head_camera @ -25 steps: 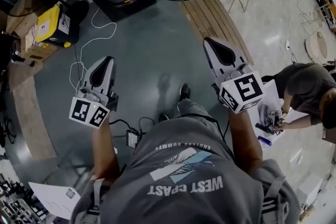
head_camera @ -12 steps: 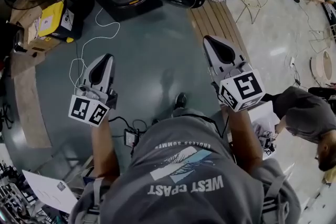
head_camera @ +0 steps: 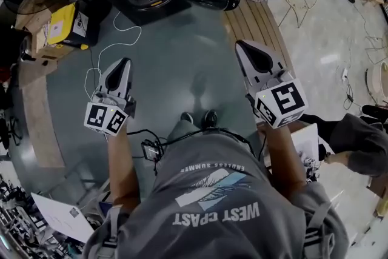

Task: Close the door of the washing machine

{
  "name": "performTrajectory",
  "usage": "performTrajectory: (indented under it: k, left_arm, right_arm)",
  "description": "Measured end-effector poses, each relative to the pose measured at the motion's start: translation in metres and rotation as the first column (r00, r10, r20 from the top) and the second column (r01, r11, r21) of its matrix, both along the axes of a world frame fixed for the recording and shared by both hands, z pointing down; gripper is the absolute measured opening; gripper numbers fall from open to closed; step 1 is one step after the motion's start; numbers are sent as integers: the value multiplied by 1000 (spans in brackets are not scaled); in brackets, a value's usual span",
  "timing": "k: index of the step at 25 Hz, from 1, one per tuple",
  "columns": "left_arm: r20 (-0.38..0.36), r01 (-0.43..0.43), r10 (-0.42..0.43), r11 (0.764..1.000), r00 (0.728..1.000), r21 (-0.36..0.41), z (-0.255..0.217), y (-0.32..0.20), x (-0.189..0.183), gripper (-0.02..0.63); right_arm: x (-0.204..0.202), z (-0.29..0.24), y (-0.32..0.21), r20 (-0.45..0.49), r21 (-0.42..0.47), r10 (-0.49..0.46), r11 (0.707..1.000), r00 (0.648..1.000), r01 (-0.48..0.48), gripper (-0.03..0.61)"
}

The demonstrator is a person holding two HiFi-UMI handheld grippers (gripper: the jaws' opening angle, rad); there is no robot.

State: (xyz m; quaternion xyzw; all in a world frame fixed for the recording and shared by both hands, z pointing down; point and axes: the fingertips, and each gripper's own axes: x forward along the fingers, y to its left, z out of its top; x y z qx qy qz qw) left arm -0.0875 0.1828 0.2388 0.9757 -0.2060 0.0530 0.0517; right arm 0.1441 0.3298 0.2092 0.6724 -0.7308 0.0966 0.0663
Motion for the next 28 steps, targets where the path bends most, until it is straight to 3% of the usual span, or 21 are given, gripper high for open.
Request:
performTrajectory:
  k: [12,17,28]
  left_arm:
    - [23,10,-11,999,1000,53,40,-114,7,37]
    - [1,20,-20,999,1000,50,40,-181,13,37]
    - [-6,-45,45,999,999,18,46,-285,34,37]
  right_arm:
    - [37,9,-47,-38,-38,81,996,996,-82,26]
    - [46,8,-92,-49,-50,115,992,992,-117,26]
    - [57,12,-195,-45,-69,181,980,982,-184,26]
